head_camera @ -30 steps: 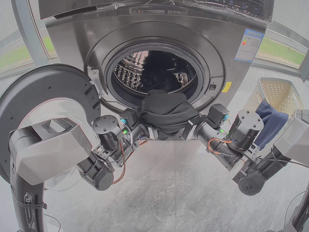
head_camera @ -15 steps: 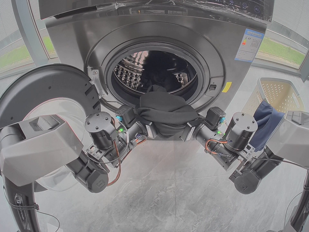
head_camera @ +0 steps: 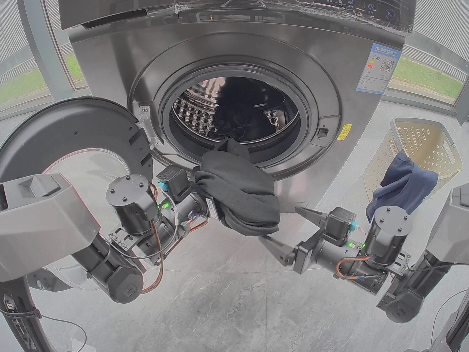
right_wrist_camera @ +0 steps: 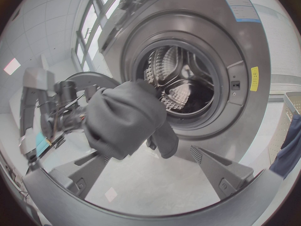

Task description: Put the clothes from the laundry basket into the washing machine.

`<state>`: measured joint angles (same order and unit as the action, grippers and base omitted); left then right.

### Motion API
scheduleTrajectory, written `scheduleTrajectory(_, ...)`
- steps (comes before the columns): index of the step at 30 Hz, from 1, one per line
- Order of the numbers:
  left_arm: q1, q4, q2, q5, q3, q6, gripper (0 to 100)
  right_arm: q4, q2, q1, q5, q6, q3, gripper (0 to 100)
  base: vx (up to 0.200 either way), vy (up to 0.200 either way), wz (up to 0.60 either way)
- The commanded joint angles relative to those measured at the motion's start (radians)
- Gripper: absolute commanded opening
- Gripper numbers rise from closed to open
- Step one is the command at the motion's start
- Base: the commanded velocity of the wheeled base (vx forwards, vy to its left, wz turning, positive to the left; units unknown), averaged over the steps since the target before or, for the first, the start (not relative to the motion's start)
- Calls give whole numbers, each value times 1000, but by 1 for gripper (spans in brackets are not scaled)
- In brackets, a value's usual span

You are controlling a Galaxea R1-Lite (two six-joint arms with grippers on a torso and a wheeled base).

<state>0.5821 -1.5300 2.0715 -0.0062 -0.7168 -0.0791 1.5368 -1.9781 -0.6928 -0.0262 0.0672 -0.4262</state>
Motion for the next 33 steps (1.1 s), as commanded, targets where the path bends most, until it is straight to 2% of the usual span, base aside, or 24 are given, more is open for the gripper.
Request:
scheduleTrajectory(1, -7, -2, -36, 0, 51, -14, 0, 5, 64, -27, -34, -18, 101, 100, 0, 0, 0)
scheduleTrajectory(7, -5, -1, -48, 0, 99, -21, 0, 6, 70, 29, -38, -40, 181, 100, 0, 0, 0)
scheduleTrajectory(8, -5, -13, -56, -3, 129, -21, 0, 6, 70, 56, -51, -46, 190, 100, 0, 0, 0)
scheduleTrajectory(14, -2, -13, -163, -20, 266, -36, 0, 6, 62, 122, -57, -46, 172, 100, 0, 0, 0)
scheduleTrajectory(17, -5, -15, -206, -21, 327, -42, 0, 6, 61, 122, -51, -43, 156, 100, 0, 0, 0)
scheduleTrajectory(18, -7, -15, -226, -25, 347, -54, 0, 6, 61, 119, -46, -41, 149, 100, 0, 0, 0)
scheduleTrajectory(19, -7, -15, -226, -25, 347, -54, 0, 6, 61, 119, -46, -41, 149, 100, 0, 0, 0)
scheduleTrajectory(21, -7, -15, -260, -32, 364, -110, 0, 5, 62, 107, -17, -37, 133, 100, 0, 0, 0)
scheduleTrajectory(24, 2, -15, -269, -32, 361, -108, 0, 5, 59, 105, 2, -33, 127, 100, 0, 0, 0)
scheduleTrajectory(33, 21, -15, -278, -23, 362, -105, 0, 5, 58, 119, 6, -18, 121, 100, 0, 0, 0)
